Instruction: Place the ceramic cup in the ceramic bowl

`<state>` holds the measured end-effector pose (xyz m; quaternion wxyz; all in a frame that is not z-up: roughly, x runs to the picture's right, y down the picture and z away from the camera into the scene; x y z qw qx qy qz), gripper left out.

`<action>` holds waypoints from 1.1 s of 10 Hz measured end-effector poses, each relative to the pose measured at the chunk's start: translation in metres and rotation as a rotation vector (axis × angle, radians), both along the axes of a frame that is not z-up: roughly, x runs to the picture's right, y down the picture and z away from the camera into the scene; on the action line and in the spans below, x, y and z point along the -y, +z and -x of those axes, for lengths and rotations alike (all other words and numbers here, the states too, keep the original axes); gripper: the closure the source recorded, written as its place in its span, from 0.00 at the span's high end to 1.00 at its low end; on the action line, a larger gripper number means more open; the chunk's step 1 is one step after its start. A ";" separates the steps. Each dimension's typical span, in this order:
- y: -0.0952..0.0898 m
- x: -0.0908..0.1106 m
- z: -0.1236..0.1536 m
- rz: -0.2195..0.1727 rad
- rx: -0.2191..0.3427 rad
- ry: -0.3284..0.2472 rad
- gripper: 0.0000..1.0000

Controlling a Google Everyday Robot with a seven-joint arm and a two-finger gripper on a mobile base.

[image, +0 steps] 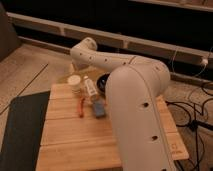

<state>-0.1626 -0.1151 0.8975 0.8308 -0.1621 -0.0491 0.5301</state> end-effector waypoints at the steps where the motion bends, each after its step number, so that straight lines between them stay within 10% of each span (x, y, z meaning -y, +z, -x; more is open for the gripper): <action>1: 0.004 -0.002 -0.001 0.005 -0.012 -0.008 0.65; 11: 0.062 -0.044 0.022 0.146 -0.063 -0.069 0.65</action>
